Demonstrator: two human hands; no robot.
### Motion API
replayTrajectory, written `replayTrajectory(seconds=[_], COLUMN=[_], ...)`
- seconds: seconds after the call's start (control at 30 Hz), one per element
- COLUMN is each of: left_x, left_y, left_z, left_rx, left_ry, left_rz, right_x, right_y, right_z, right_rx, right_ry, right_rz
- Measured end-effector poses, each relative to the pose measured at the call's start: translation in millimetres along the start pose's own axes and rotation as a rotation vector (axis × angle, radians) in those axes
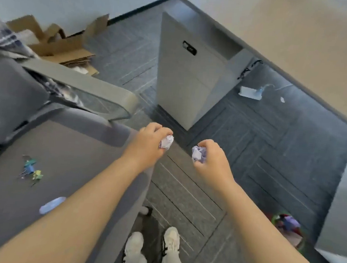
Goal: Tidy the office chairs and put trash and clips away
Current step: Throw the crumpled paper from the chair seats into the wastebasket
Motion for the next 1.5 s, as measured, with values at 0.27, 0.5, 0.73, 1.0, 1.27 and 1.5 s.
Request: replayTrajectory(seconds=[0.27,0.5,0.73,1.0,1.27,1.5], left_x=[-75.3,-181.9,-323.4,-453.0,-535.9,-556.0], left_y=[13.3,57.9,93.1,91.3,42.0,-4.4], left_z=[171.8,296.4,373.9,417.2,493.7,499.7], left_rx=[-0.385,-0.582,-0.672,-0.661,-0.644,-0.615], left_ry=[-0.137,-0.241,-0.379,-0.469,-0.396,-0.486], left_rz=[-0.193,-0.386,-0.583,-0.699,-0.695,-0.739], right_x=[120.4,176.9,204.1,184.8,188.6,211.6], right_y=[115.5,229.0,305.3,329.6,297.2,228.2], right_z=[133.3,250.3,375.9,483.0,568.7,617.7], right_rx=[-0.331,-0.601,-0.801,-0.906,-0.967,-0.935], right_ry=[-0.062,-0.193,-0.344,-0.482,-0.592,-0.621], right_rz=[0.338,0.499,0.597,0.606,0.626,0.633])
Point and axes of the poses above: each hand's wrist, its own y-axis away from the middle knuckle, its own x-axis out of the back of the hand, z = x × y, the point moved 8 cm from there along -y, towards the middle knuckle, and after that the axes turned 6 degrees about -y, right-handed, at the moved point
